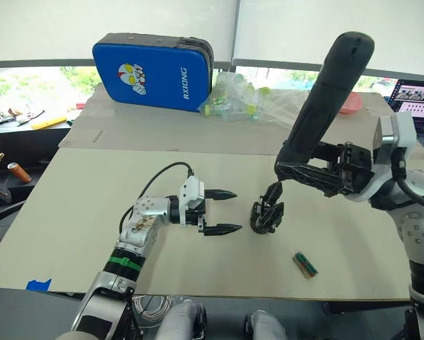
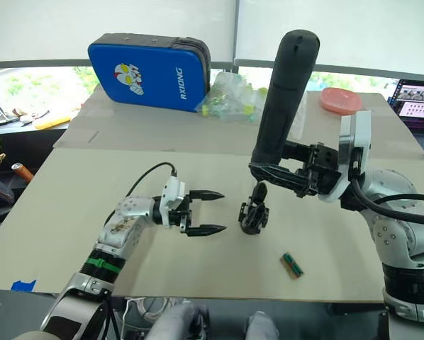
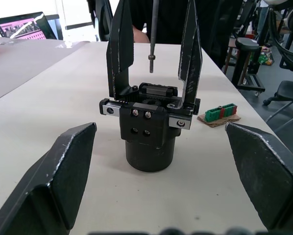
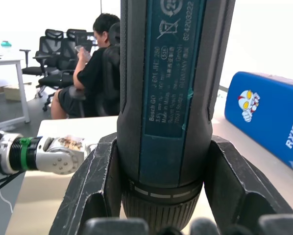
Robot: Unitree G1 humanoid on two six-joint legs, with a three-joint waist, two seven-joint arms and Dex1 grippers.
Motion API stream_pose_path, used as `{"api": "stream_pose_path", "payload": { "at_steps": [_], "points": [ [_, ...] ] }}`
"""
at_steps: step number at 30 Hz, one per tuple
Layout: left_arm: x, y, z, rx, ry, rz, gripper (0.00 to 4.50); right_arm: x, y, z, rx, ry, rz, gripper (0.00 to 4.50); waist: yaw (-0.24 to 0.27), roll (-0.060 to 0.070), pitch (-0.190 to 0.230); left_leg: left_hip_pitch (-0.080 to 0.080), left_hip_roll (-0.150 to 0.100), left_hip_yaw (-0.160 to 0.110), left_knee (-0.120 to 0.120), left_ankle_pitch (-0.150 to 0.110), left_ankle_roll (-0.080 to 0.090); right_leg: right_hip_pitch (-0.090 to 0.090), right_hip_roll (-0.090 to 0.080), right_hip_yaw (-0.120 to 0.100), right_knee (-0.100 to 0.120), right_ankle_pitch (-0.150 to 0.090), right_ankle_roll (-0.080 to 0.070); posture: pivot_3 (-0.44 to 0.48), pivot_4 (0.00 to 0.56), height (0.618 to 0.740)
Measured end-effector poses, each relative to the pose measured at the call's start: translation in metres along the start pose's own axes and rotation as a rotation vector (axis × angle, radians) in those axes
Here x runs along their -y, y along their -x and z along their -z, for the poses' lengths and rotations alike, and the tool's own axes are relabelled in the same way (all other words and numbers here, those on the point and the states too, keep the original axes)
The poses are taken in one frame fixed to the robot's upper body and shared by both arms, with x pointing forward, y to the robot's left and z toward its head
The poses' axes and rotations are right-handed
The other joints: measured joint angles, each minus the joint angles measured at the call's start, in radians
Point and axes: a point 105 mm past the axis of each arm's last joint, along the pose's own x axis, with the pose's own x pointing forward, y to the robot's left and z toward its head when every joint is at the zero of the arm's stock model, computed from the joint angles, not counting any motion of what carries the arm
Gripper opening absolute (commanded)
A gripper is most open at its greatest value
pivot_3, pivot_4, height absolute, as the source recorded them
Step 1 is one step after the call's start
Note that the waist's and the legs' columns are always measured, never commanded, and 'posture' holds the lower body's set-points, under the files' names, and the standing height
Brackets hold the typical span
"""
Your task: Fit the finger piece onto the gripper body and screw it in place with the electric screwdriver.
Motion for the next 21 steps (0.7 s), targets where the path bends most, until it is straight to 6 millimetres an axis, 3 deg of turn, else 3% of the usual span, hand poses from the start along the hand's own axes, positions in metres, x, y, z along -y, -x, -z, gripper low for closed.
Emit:
{"api": "stream_pose_path", "payload": {
  "at_steps": [21],
  "points": [
    [-0.0012, -0.0078, 0.007, -0.03, 0.006, -0.016, 4.5, 0.0008, -0.0069, 0.0096, -0.004, -0.074, -0.04, 1.94, 0.0, 0.0, 0.0, 0.0, 0.0, 0.0, 0.0, 0.0, 0.0, 0.0, -0.001, 0.0, 0.0, 0.0, 0.0, 0.0, 0.15, 0.74]
  ]
}}
